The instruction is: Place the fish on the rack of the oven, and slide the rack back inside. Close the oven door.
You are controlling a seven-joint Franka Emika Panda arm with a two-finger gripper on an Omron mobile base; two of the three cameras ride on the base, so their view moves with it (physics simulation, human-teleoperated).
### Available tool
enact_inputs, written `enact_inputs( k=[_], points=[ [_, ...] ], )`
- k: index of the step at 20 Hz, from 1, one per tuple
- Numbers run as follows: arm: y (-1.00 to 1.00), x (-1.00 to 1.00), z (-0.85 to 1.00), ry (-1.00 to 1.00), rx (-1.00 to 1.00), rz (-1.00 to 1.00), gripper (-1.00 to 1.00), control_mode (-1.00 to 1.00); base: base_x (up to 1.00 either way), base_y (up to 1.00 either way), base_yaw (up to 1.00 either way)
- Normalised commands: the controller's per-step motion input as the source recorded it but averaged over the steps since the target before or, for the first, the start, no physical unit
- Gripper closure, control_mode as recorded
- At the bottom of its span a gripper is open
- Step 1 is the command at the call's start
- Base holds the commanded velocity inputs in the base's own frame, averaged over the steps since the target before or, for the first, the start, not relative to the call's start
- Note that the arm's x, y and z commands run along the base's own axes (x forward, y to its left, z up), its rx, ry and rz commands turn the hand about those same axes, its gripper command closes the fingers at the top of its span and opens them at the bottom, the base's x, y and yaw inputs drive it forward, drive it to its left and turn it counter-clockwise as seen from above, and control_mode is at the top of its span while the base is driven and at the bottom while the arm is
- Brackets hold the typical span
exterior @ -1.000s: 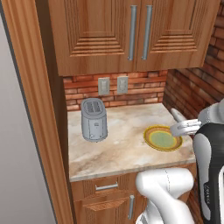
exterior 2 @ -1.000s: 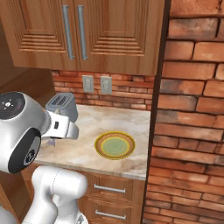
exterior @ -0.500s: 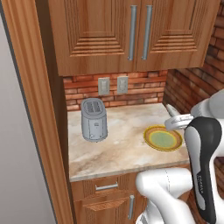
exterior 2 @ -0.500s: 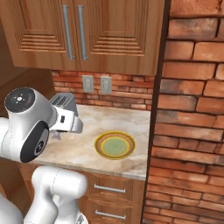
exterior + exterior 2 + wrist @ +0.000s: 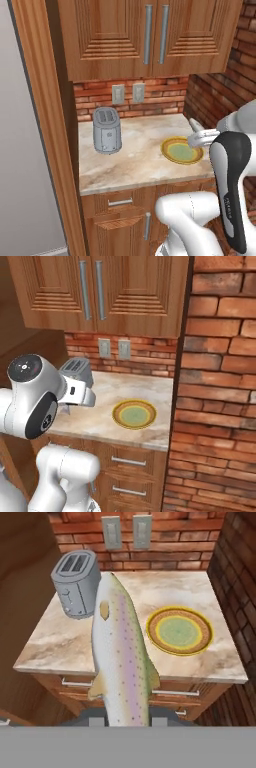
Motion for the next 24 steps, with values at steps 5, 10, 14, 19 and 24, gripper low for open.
enact_inputs(
  k=[5, 10, 14, 19, 24],
  points=[
    [0.00, 0.00, 0.00, 0.00, 0.00, 0.00, 1.00, 1.00, -0.70, 0.00, 0.04],
    [0.00, 0.00, 0.00, 0.00, 0.00, 0.00, 1.00, 1.00, -0.73, 0.00, 0.03],
    [0.00, 0.00, 0.00, 0.00, 0.00, 0.00, 1.00, 1.00, -0.67, 0.00, 0.04],
    [0.00, 0.00, 0.00, 0.00, 0.00, 0.00, 1.00, 1.00, -0.65, 0.00, 0.08],
    [0.00, 0.00, 0.00, 0.00, 0.00, 0.00, 1.00, 1.00, -0.45, 0.04, 0.17]
  ],
)
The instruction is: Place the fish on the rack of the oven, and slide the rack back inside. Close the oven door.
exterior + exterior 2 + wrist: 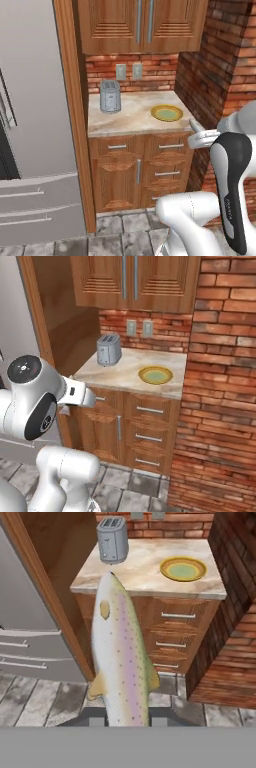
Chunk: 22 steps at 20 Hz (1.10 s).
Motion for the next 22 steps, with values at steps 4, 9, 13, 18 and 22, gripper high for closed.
enact_inputs(
  k=[4, 9, 13, 18, 22],
  points=[
    [0.00, 0.00, 0.00, 0.00, 0.00, 0.00, 1.00, 1.00, -0.53, 0.28, 0.27],
    [0.00, 0.00, 0.00, 0.00, 0.00, 0.00, 1.00, 1.00, -0.48, 0.53, 0.33],
    [0.00, 0.00, 0.00, 0.00, 0.00, 0.00, 1.00, 1.00, -0.21, 0.97, 0.31],
    [0.00, 0.00, 0.00, 0.00, 0.00, 0.00, 1.00, 1.00, 0.06, 1.00, 0.26],
    [0.00, 0.00, 0.00, 0.00, 0.00, 0.00, 1.00, 1.00, 0.23, 1.00, 0.25]
  ],
)
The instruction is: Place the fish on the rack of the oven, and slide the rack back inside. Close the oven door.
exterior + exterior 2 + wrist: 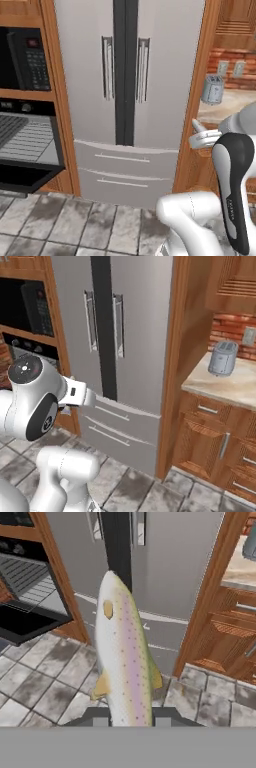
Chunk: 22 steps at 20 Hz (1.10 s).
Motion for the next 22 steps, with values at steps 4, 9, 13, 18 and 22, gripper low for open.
enact_inputs(
  k=[4, 9, 13, 18, 22],
  points=[
    [0.00, 0.00, 0.00, 0.00, 0.00, 0.00, 1.00, 1.00, 0.31, 0.91, 0.29],
    [0.00, 0.00, 0.00, 0.00, 0.00, 0.00, 1.00, 1.00, 0.38, 0.77, 0.30],
    [0.00, 0.00, 0.00, 0.00, 0.00, 0.00, 1.00, 1.00, 0.32, 0.12, 0.35],
    [0.00, 0.00, 0.00, 0.00, 0.00, 0.00, 1.00, 1.00, 0.24, -0.01, 0.41],
    [0.00, 0.00, 0.00, 0.00, 0.00, 0.00, 1.00, 1.00, 0.26, -0.09, 0.41]
  ],
)
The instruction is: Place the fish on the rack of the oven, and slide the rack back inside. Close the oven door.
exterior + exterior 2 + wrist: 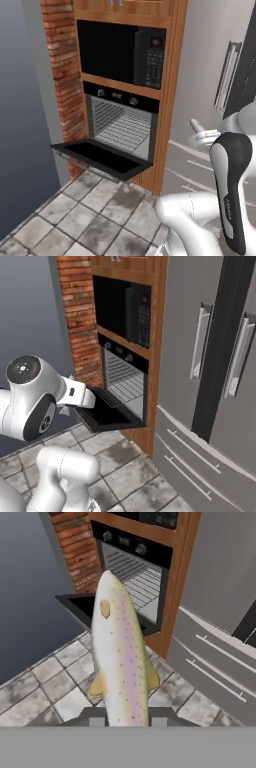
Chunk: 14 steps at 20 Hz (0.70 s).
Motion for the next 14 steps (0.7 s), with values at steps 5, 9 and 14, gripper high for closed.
enact_inputs(
  k=[5, 9, 14],
  points=[
    [0.00, 0.00, 0.00, 0.00, 0.00, 0.00, 1.00, 1.00, 0.38, -0.37, 0.36],
    [0.00, 0.00, 0.00, 0.00, 0.00, 0.00, 1.00, 1.00, 0.41, -0.73, 0.25],
    [0.00, 0.00, 0.00, 0.00, 0.00, 0.00, 1.00, 1.00, 0.47, -0.72, 0.19]
  ],
)
